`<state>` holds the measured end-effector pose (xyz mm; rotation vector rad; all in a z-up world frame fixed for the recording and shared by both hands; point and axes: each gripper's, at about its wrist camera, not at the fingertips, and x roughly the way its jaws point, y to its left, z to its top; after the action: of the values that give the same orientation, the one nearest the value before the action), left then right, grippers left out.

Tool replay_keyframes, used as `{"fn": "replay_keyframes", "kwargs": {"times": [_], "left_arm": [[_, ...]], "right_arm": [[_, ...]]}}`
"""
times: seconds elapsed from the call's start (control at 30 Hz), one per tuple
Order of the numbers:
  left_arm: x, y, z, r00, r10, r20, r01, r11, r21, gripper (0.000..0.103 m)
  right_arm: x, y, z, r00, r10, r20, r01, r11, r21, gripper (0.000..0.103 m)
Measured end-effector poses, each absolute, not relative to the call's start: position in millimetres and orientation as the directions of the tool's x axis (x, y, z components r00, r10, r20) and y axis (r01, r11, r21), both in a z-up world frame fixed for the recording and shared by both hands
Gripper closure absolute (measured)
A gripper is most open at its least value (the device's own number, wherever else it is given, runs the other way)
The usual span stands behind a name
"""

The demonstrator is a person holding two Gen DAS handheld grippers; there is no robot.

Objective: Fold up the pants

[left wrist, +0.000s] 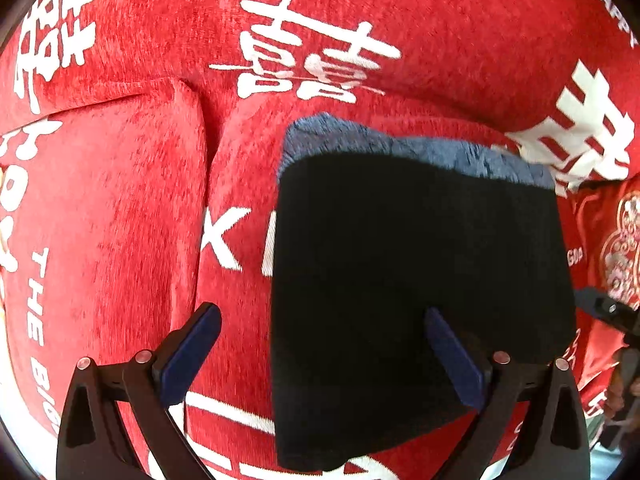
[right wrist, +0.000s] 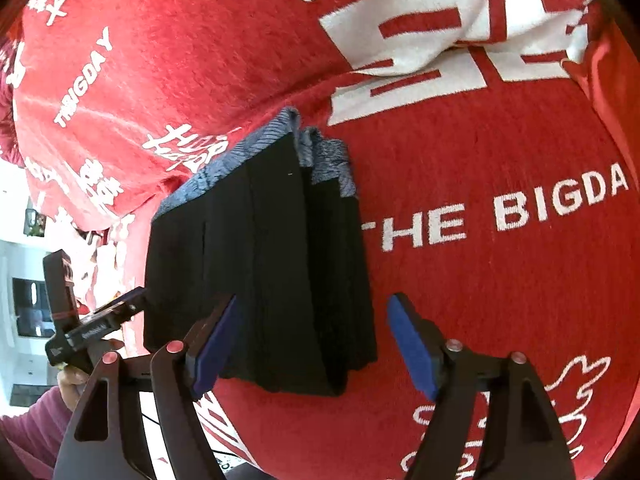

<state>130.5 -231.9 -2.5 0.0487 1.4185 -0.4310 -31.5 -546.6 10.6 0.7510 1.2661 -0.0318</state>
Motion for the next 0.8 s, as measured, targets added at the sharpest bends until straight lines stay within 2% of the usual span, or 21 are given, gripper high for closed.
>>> {"fn": "replay_keyframes", "kwargs": {"times": [0.2,0.4,0.8], "left_arm": [[144.7,-232.5,-12.8,0.072,-0.234,-0.970,0.304,0.931,-0.202,0.001],[147.5,-241.4,-12.4,0.089,-0.251,-0.964,0.364,0.909,-0.203,0.001],[174.1,-242.4,-46.0,-0.062,-0.423,-0.904,0.338,0.844,-0.418,0.001]], "right_arm": [[-25.2,-557.2,-3.6,0.333,0.403,-0.853,0.449,0.727,0.519,0.023],[-16.0,-557.6,-14.1,0.328,0.448,-0.831,0.417,0.721,0.553,0.023],[16.0,-558.9,-51.2,0.306,0.603,-0.736,0.357,0.644,0.676,0.021]]}}
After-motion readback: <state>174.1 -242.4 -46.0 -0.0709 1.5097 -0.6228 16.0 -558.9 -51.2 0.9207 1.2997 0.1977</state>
